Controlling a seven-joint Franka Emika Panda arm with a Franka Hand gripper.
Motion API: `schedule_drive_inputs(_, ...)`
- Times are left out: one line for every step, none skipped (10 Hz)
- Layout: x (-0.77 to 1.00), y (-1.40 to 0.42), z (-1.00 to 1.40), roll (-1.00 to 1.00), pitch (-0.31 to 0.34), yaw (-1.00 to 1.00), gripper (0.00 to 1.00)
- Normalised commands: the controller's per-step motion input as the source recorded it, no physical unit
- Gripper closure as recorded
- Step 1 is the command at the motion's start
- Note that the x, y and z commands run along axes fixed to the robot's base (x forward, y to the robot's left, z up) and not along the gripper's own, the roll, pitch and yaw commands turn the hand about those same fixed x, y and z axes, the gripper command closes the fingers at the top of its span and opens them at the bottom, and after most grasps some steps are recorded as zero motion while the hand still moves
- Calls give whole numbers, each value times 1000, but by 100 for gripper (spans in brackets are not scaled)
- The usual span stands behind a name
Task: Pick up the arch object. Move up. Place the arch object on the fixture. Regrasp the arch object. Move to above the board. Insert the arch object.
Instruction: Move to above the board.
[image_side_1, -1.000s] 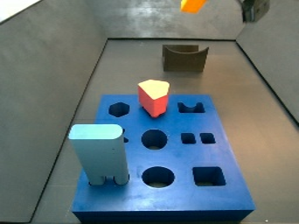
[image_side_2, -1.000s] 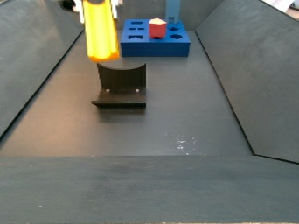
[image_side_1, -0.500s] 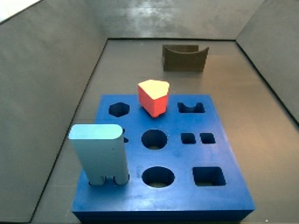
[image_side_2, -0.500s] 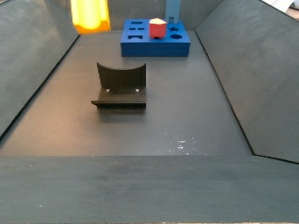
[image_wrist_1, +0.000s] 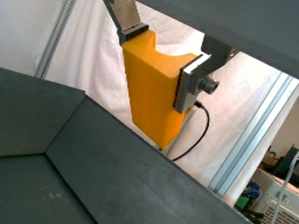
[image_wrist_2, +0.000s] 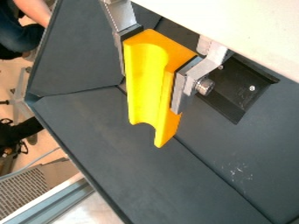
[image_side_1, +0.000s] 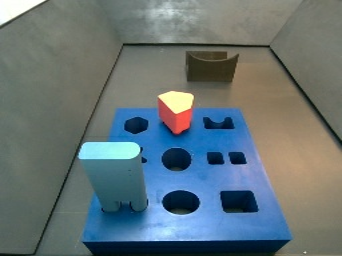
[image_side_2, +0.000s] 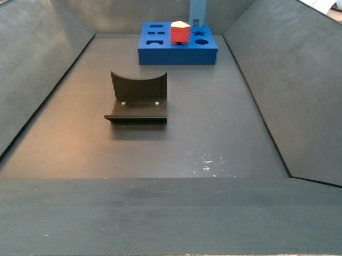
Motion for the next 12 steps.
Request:
schedule_drive_inputs(38,-10,299,-74,121,70,100)
schedule_drive_inputs(36,-11,196,-75,125,74,100)
schedule_drive_inputs(-590,-1000,1,-1000,-79,-11,100)
schedule_drive_inputs(-594,-1000,5,-1000,-89,-12,100)
schedule_drive_inputs(-620,-1000,8,-1000,-115,-17,100)
schedule_drive_inputs(-635,-1000,-3,-1000,-132,-19,100)
schedule_drive_inputs(-640,-1000,3,-1000,-147,-28,100)
schedule_drive_inputs(-651,-1000,2,-1000,-156,-36,100)
schedule_drive_inputs(-663,-1000,-6,-1000,-163,-46,100)
schedule_drive_inputs(-681,-1000,5,-1000,-174,-61,100)
schedule_drive_inputs(-701,-1000,-1,-1000,-191,-68,100)
schedule_drive_inputs(-732,-1000,-3,-985,-208,-74,100)
